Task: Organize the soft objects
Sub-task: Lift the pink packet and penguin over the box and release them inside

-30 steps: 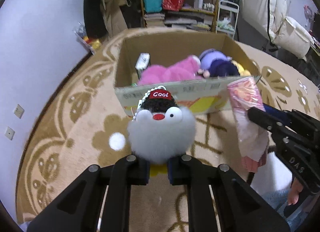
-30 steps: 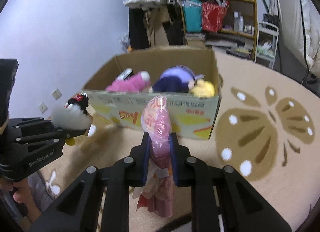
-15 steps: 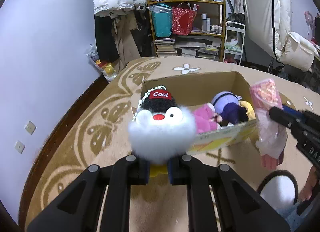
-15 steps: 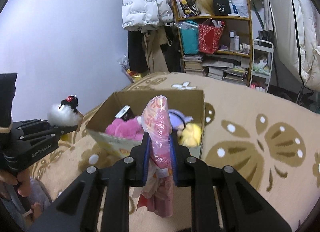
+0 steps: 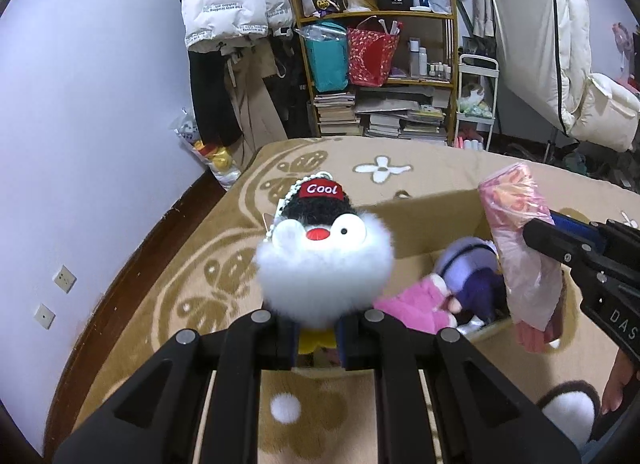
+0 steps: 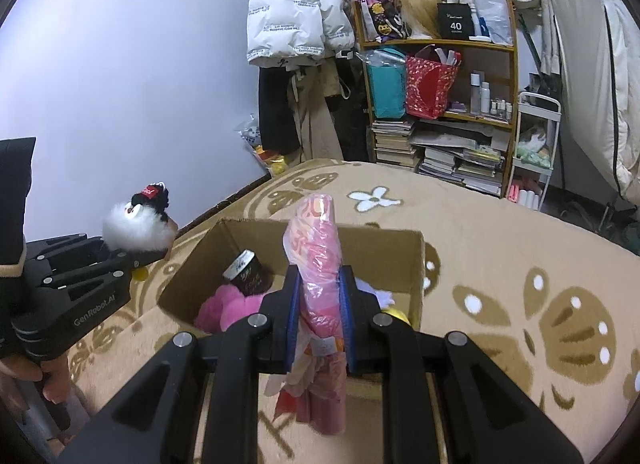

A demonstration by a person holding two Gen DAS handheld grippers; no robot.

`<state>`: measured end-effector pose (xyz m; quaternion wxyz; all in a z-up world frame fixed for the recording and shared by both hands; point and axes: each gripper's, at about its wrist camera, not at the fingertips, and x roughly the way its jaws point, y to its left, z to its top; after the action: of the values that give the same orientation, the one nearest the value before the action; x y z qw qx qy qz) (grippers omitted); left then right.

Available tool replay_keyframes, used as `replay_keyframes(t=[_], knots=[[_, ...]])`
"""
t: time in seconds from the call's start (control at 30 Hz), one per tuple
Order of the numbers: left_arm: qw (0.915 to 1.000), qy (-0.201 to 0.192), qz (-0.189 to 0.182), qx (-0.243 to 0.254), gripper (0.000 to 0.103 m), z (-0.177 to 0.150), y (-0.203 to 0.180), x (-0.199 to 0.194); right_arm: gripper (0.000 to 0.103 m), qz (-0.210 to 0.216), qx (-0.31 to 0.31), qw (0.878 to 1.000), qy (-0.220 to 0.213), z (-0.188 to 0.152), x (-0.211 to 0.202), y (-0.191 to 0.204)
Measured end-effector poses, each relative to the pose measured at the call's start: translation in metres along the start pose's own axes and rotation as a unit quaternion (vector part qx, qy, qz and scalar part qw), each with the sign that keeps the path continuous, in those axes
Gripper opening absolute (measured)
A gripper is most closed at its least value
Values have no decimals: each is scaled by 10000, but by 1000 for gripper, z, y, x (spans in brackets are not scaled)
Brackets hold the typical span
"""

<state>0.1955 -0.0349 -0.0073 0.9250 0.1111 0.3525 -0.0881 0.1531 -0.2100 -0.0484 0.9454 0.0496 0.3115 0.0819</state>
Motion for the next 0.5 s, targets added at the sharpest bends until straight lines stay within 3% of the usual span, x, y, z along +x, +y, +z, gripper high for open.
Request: replay_keyframes(t=[0.23,0.4,0.5], knots=[[9999,60,15,-91,13,6,8,19,19,300,301,9990,-101,23,13,-3],[9990,280,-228,-262,22,0,10,34,19,295,259,9992,90,24,27,0],[9988,369,-94,-319,28,-4,9,39,19,270,281,9990,210,19,31,-1]])
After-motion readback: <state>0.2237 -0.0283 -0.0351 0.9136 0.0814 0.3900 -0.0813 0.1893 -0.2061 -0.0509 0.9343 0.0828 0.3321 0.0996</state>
